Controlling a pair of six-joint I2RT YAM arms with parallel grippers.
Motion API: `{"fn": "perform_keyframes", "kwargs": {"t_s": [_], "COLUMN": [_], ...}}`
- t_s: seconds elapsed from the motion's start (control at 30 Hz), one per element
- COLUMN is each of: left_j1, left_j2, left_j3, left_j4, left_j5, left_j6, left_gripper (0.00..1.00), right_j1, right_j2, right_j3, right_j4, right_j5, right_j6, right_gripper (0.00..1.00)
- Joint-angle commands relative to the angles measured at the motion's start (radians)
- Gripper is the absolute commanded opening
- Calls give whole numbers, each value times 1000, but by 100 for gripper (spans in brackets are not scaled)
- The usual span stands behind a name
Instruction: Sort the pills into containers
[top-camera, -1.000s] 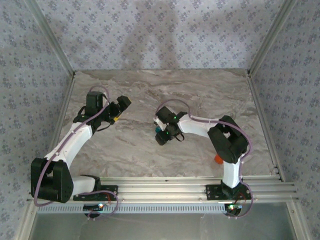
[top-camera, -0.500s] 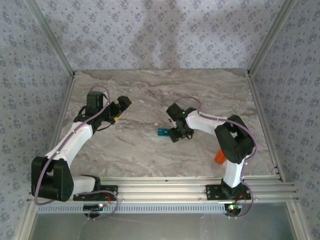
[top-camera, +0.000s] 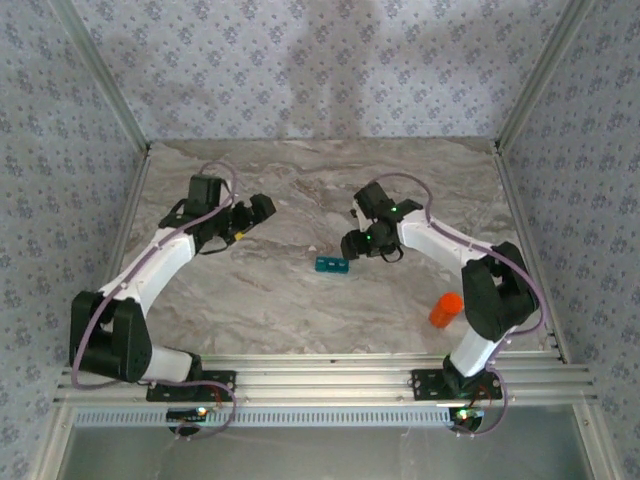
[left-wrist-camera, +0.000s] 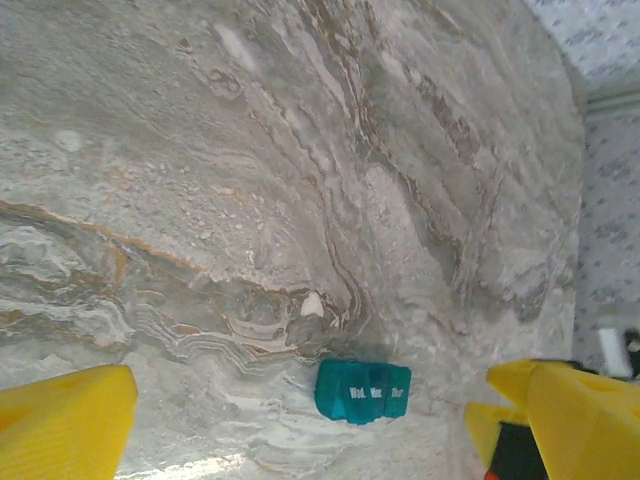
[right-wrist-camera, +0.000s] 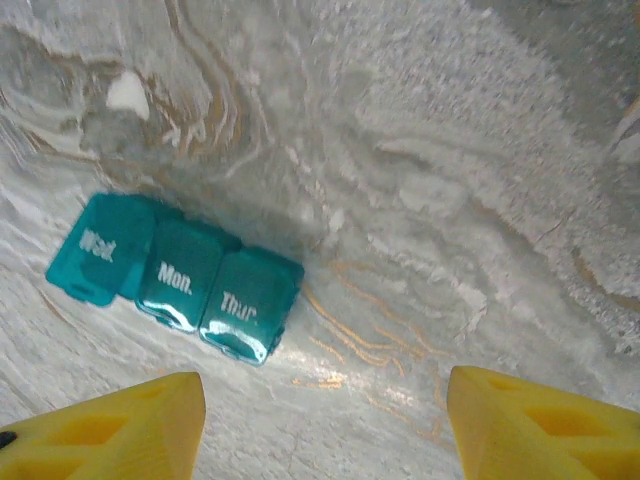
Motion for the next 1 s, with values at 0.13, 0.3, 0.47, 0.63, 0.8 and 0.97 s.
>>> {"fn": "perform_keyframes", "kwargs": {"t_s": [0.13,0.3,0.47,0.63,0.8,0.97], "left_j1": [-106,-158,-201,-234,-261,-288], "left_j2": [111,178,223,252,268,273], "left_j3": [143,188,209,216,217,212], "left_j4": [-220,-275,-300,-308,-315,-310], "left_j5": [-139,-196,-228,-241,-255,-266], "left_j6": [256,334,386,418,443,455], "left_gripper": [99,99,99,99,99,99], "right_j1": [12,30,34,35,36,41], "right_j2": [100,136,159,172,161,153], "right_j3": [53,47,30,17,4,-4], "right_j4": [30,23,25,30,35,35], "right_j5": [-32,-16,-8,-8,-12,-16], "right_j6": [61,52,50,52,56,58], "right_gripper": [67,67,67,67,67,67]}}
